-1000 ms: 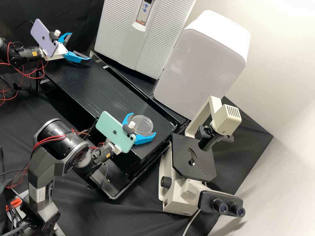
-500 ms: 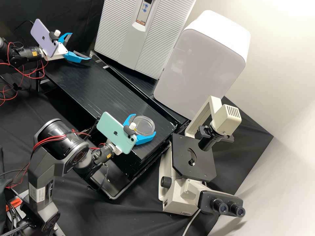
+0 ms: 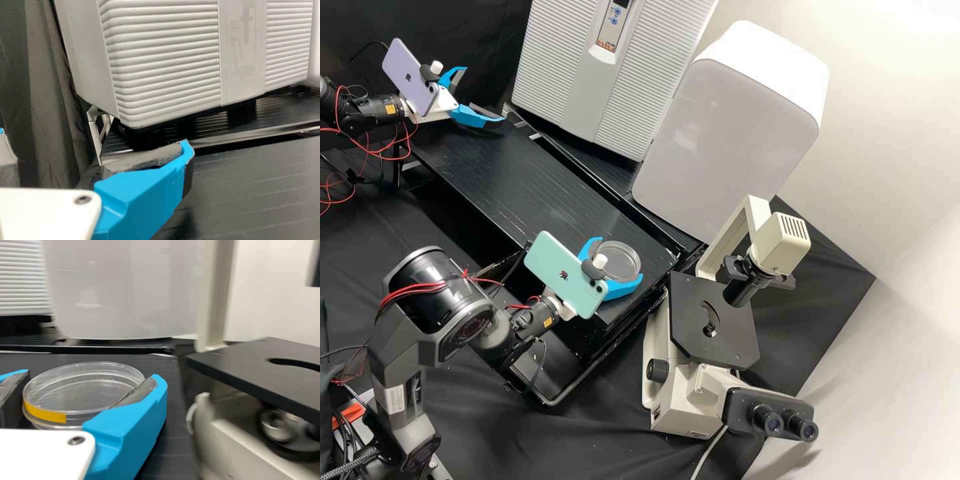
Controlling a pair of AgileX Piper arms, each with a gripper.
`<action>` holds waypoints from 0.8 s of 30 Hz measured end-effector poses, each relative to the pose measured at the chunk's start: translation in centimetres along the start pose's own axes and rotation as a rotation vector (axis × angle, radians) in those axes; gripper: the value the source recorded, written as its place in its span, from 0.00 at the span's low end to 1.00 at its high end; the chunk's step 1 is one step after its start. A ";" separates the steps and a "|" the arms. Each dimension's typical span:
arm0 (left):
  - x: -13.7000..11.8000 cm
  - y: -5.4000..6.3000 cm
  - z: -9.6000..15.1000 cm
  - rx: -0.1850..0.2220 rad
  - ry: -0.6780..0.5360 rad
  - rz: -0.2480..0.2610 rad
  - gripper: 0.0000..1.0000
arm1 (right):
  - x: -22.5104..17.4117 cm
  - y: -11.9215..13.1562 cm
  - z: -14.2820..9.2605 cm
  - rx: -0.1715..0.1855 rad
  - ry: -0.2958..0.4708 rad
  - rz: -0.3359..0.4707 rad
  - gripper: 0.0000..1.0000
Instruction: Place the petri dish on the microscope
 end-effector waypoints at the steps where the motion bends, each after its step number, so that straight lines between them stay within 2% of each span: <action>1: 0.0 0.0 0.0 0.000 0.000 0.000 1.00 | 0.0 0.3 0.1 0.002 -0.005 0.008 0.00; 5: 0.0 0.0 0.0 0.000 0.000 0.000 1.00 | -0.4 1.8 0.8 0.035 -0.032 0.049 0.00; 12: 0.0 0.0 0.0 0.000 0.000 0.000 1.00 | -1.0 3.8 1.3 0.066 -0.031 0.107 0.00; 17: 0.0 0.0 0.0 0.000 0.000 0.000 1.00 | -1.3 4.6 1.5 0.054 -0.026 0.119 0.00; 24: 0.0 0.0 0.0 0.000 0.000 0.000 1.00 | -1.3 5.6 2.5 0.061 -0.056 0.151 0.00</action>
